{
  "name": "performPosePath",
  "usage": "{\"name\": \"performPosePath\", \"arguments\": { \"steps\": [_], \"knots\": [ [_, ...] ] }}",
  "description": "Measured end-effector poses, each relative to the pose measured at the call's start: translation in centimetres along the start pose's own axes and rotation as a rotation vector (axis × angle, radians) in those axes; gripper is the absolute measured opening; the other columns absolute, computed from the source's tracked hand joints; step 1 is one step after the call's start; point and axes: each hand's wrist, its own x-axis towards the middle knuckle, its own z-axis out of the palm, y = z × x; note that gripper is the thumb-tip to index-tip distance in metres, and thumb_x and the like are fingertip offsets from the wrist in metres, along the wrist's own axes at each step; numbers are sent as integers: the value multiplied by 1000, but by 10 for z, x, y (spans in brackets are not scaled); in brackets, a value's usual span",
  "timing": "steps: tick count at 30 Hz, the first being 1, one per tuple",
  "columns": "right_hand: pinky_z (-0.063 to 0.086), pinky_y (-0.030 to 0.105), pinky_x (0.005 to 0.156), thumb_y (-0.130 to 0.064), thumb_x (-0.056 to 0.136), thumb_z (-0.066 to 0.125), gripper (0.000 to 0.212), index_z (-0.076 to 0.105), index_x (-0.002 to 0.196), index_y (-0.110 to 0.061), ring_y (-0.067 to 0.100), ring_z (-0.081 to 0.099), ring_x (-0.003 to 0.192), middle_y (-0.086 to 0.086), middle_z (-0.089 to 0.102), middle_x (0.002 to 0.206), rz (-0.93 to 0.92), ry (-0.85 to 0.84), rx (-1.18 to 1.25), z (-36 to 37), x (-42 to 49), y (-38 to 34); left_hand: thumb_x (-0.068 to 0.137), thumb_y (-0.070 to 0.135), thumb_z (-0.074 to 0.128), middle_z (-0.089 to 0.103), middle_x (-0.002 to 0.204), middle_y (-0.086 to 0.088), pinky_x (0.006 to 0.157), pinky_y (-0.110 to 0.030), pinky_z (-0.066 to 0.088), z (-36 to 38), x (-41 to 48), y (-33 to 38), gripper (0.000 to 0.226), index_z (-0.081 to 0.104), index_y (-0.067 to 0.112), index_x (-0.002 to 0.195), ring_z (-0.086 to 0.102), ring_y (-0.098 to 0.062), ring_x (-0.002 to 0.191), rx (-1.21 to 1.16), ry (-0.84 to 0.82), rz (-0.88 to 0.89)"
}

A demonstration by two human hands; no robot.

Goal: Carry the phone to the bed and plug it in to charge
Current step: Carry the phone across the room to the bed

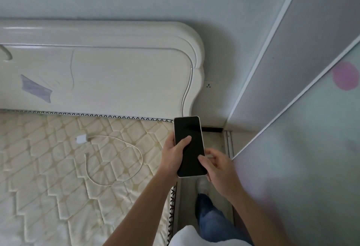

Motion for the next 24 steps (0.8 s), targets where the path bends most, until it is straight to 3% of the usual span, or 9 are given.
{"name": "performPosePath", "arguments": {
  "steps": [5, 9, 11, 14, 18, 20, 24],
  "knots": [
    [38, 9, 44, -21, 97, 59, 11, 68, 90, -20, 1, 58, 46, -10, 67, 56, -19, -89, -68, -20, 88, -21, 93, 7, 63, 70, 97, -14, 70, -35, 59, 20, 65, 33, 22, 63, 4, 115, 68, -24, 83, -58, 83, 20],
    [39, 23, 47, -33, 94, 59, 17, 68, 86, -21, 5, 54, 47, -5, 65, 56, -35, -169, -153, -28, 152, -33, 93, 7, 63, 72, 91, -9, 64, -30, 59, 27, 108, 54, 17, 63, 7, 110, 71, -18, 76, -126, 152, 23],
    [39, 33, 49, -44, 89, 57, 26, 66, 84, -20, 11, 52, 47, -3, 63, 55, -35, -225, -179, -27, 179, -38, 93, 8, 63, 72, 93, -9, 68, -33, 60, 25, 125, 60, 17, 63, 8, 110, 71, -19, 78, -145, 207, 24],
    [38, 33, 49, -47, 86, 56, 28, 64, 79, -21, 11, 49, 46, -4, 58, 51, -54, -309, -195, -17, 210, -42, 92, 11, 65, 73, 98, -10, 78, -40, 60, 15, 145, 64, 18, 64, 11, 110, 71, -22, 85, -147, 296, 39],
    [37, 30, 48, -41, 87, 58, 19, 62, 74, -28, 11, 46, 43, -3, 55, 46, -73, -451, -225, 10, 234, -45, 90, 15, 67, 74, 92, -3, 72, -34, 60, -12, 150, 60, 16, 65, 18, 106, 72, -19, 82, -194, 429, 45],
    [36, 33, 47, -37, 89, 59, 17, 64, 81, -24, 14, 46, 43, 3, 57, 48, -75, -526, -255, 25, 240, -44, 89, 17, 67, 74, 91, -3, 71, -35, 60, -28, 147, 56, 17, 64, 19, 106, 73, -19, 82, -228, 482, 35],
    [36, 33, 47, -42, 88, 58, 22, 63, 83, -20, 14, 46, 42, -2, 58, 47, -109, -660, -334, 61, 242, -43, 88, 16, 67, 76, 88, 0, 64, -28, 59, -61, 134, 44, 18, 66, 22, 105, 75, -18, 81, -292, 585, 49]
  ]
}}
